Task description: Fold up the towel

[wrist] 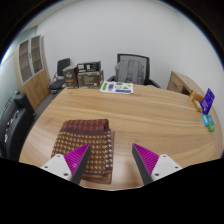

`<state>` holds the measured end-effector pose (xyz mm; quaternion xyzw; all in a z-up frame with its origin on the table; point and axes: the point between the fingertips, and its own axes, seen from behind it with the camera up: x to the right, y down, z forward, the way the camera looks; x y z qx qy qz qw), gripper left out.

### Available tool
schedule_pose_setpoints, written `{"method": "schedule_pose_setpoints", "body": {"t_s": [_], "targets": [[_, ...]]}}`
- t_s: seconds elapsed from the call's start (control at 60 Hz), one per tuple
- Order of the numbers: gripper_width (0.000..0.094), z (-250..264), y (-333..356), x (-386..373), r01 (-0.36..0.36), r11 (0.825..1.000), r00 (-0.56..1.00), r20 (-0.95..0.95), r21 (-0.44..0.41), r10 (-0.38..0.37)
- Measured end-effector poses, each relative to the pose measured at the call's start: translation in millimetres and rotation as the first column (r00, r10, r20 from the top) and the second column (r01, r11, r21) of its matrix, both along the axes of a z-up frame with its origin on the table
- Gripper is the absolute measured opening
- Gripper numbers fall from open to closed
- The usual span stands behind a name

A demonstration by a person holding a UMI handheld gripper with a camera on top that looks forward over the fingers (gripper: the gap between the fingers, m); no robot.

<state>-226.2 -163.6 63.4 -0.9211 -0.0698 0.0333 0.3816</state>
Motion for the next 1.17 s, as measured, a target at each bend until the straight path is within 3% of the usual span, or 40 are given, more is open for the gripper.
{"method": "schedule_pose_setpoints", "body": {"t_s": [0.25,0.583,0.867,1.167], "targets": [[0.0862,53,-50,-3,-0.001,0.997,1.0,0.026,0.076,-0.001],[0.086,139,-178,-31,0.067,0.978,0.994,0.067,0.196,-0.082],[0.0863,173,-283,-50,0.107,0.969,0.989,0.08,0.221,-0.128],[0.0858,194,-318,-56,0.118,0.956,0.986,0.085,0.267,-0.146]]}}
